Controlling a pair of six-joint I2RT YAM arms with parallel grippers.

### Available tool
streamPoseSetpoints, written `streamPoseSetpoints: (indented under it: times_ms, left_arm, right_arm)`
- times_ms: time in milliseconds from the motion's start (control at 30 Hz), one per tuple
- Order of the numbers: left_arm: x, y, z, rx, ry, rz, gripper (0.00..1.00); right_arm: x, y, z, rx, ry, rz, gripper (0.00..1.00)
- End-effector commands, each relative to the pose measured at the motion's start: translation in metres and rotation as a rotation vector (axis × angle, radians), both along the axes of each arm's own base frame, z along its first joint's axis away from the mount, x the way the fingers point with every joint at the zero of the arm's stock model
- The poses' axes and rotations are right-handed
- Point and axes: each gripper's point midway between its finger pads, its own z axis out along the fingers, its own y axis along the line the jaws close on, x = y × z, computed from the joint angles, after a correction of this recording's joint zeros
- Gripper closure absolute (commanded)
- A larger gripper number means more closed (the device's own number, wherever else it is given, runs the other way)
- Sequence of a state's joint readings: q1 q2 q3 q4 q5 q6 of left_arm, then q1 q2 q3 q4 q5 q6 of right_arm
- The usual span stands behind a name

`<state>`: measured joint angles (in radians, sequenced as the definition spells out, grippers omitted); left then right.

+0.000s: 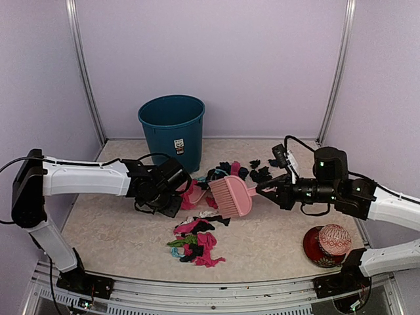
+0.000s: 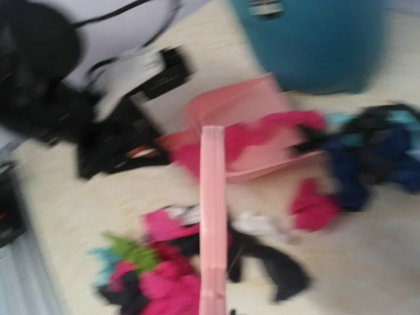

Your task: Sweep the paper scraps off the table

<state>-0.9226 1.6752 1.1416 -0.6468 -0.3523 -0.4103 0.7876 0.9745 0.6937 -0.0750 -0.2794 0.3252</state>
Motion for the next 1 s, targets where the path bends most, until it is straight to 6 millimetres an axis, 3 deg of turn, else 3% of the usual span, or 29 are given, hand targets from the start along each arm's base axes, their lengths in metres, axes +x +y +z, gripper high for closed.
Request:
streamPoseSetpoints:
  times_ms: [0, 267, 367, 500, 633, 833, 967]
  left_arm:
    - [-0.008, 0.020, 0.012, 0.063, -0.011, 0.001, 1.00]
    - [-0.014, 0.038, 0.016, 0.089, -0.011, 0.027, 1.00]
    - [-0.018, 0.044, 0.015, 0.096, -0.005, 0.028, 1.00]
    - [-0.022, 0.050, 0.013, 0.103, 0.008, 0.027, 1.00]
    - [-0.027, 0.058, 0.012, 0.114, 0.012, 0.029, 1.00]
    - [-0.030, 0.061, 0.019, 0.103, 0.007, 0.031, 1.00]
    - [-0.030, 0.061, 0.020, 0.099, 0.009, 0.032, 1.00]
  right_arm:
    - [-0.039, 0.038, 0.018, 0.086, 0.008, 0.310, 1.00]
    - [-0.093, 0.093, -0.005, 0.097, 0.098, 0.580, 1.00]
    - [-0.098, 0.112, -0.019, 0.092, 0.148, 0.611, 1.00]
    - [-0.084, 0.129, -0.049, 0.024, 0.202, 0.550, 1.00]
    - [-0.062, 0.130, -0.085, -0.103, 0.201, 0.448, 1.00]
    - [-0.020, 0.104, -0.118, -0.299, 0.149, 0.218, 1.00]
    - [0.004, 0.080, -0.121, -0.354, 0.121, 0.110, 1.00]
